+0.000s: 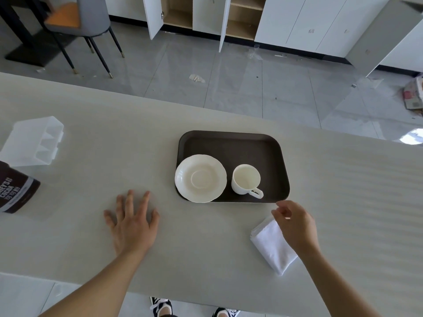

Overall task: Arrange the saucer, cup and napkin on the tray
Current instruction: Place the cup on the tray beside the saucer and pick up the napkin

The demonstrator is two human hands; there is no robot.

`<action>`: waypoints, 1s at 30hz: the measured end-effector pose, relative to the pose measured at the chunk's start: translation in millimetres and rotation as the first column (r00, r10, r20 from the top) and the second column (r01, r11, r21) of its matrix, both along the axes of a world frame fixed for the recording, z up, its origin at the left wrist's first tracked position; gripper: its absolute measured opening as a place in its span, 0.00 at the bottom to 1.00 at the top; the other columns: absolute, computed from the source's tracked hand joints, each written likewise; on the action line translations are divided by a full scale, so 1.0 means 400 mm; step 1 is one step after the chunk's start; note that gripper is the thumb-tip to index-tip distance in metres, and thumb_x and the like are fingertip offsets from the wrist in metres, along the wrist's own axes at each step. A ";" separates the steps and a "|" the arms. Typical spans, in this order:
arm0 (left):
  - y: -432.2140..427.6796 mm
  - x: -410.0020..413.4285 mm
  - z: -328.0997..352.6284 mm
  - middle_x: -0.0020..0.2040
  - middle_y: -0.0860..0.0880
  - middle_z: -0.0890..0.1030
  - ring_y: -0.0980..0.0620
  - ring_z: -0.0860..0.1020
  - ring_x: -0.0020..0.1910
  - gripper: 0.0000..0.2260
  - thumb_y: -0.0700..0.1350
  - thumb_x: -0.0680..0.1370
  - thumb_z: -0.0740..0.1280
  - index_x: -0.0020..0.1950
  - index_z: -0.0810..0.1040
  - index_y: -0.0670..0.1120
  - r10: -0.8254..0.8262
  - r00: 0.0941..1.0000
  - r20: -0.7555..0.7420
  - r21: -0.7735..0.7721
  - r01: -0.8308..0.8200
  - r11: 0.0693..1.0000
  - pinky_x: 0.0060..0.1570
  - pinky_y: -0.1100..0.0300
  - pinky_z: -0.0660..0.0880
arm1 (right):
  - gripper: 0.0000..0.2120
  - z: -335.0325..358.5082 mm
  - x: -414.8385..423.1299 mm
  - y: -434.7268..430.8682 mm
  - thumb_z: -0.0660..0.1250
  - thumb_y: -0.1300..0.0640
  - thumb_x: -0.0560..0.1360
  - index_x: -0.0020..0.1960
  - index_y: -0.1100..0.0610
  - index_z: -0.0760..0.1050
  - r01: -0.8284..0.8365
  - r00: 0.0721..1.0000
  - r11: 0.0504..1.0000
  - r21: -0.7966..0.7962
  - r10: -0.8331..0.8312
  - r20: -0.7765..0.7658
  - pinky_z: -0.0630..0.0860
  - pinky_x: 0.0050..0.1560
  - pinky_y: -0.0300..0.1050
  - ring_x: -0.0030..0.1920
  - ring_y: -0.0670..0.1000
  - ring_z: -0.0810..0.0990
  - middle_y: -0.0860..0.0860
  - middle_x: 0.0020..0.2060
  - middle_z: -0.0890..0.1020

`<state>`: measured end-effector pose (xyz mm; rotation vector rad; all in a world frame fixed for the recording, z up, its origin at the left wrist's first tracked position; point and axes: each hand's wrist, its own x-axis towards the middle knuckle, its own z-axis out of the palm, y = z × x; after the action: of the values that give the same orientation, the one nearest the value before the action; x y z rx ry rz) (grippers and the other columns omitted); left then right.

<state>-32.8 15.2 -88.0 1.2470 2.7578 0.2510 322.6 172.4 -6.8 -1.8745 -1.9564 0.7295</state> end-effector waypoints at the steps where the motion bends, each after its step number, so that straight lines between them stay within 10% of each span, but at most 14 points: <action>1: 0.000 0.000 0.000 0.78 0.44 0.62 0.41 0.54 0.78 0.27 0.61 0.75 0.54 0.75 0.65 0.58 0.001 1.000 0.000 0.001 -0.001 1.000 0.72 0.34 0.48 | 0.08 -0.001 0.017 -0.008 0.73 0.58 0.75 0.53 0.54 0.82 0.016 1.000 1.000 -0.020 -0.015 0.020 0.70 0.38 0.34 0.39 0.48 0.80 0.49 0.42 0.84; 9: -0.002 -0.001 0.001 0.77 0.44 0.62 0.41 0.53 0.78 0.27 0.61 0.75 0.54 0.75 0.64 0.58 -0.001 1.000 -0.001 0.008 0.001 1.000 0.72 0.33 0.49 | 0.26 -0.003 0.093 -0.054 0.72 0.41 0.72 0.67 0.49 0.75 -0.009 0.937 0.981 -0.194 0.075 0.341 0.74 0.47 0.45 0.61 0.51 0.76 0.46 0.59 0.80; 17: -0.002 -0.003 -0.002 0.77 0.44 0.62 0.41 0.53 0.78 0.27 0.61 0.75 0.54 0.75 0.64 0.58 -0.002 1.000 0.000 0.004 0.002 1.000 0.72 0.33 0.49 | 0.30 -0.006 0.078 -0.070 0.71 0.34 0.67 0.63 0.49 0.73 0.003 0.865 0.954 -0.301 0.148 0.479 0.73 0.45 0.46 0.56 0.53 0.77 0.47 0.53 0.77; 26: -0.001 0.000 0.007 0.78 0.43 0.62 0.40 0.53 0.78 0.27 0.60 0.75 0.54 0.75 0.66 0.57 -0.002 1.000 0.019 0.023 0.002 1.000 0.72 0.33 0.48 | 0.27 0.012 0.059 -0.061 0.73 0.34 0.60 0.48 0.51 0.72 0.113 0.885 0.917 -0.382 0.082 0.458 0.69 0.33 0.44 0.40 0.51 0.78 0.45 0.38 0.77; 30: -0.002 0.001 0.007 0.78 0.43 0.62 0.40 0.53 0.78 0.27 0.60 0.75 0.54 0.75 0.65 0.57 -0.004 1.000 0.026 0.021 0.003 1.000 0.72 0.33 0.47 | 0.16 0.004 0.072 -0.061 0.78 0.44 0.62 0.41 0.52 0.77 0.124 0.975 0.888 -0.444 -0.027 0.219 0.77 0.35 0.48 0.38 0.52 0.82 0.49 0.35 0.83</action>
<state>-32.2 14.5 -85.0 1.2444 2.7382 0.2938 351.6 148.2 -5.3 -2.3714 -1.9385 1.0854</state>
